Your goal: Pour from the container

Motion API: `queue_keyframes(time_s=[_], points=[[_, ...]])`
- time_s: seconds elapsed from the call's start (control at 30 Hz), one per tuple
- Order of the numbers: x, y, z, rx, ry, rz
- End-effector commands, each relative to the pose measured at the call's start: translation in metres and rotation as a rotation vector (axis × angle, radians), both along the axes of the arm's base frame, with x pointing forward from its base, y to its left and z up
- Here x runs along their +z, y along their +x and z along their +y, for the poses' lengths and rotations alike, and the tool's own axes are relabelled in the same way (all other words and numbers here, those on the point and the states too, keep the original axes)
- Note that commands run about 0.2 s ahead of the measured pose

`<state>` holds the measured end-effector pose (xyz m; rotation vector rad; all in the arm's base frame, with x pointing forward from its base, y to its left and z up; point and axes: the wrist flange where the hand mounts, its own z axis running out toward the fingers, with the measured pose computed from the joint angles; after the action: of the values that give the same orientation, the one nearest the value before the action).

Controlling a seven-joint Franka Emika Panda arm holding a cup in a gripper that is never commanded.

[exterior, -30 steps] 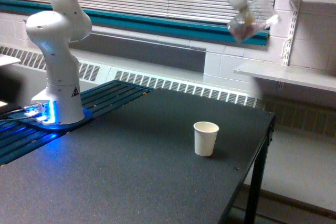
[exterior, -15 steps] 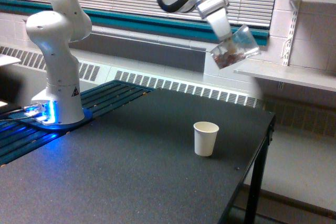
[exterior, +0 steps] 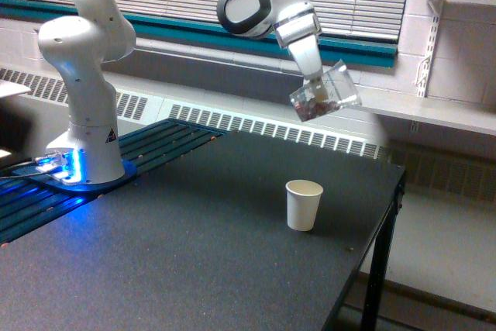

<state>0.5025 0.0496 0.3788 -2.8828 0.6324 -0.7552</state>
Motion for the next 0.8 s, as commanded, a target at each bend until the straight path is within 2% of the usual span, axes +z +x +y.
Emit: queue_keyframes(time_s=[0.03, 0.47, 0.8], points=[[-0.019, -0.005, 0.001, -0.041, 0.011, 0.028], [-0.06, -0.017, -0.002, -0.056, -0.021, 0.104], [-0.081, -0.023, -0.007, -0.071, -0.059, 0.148]])
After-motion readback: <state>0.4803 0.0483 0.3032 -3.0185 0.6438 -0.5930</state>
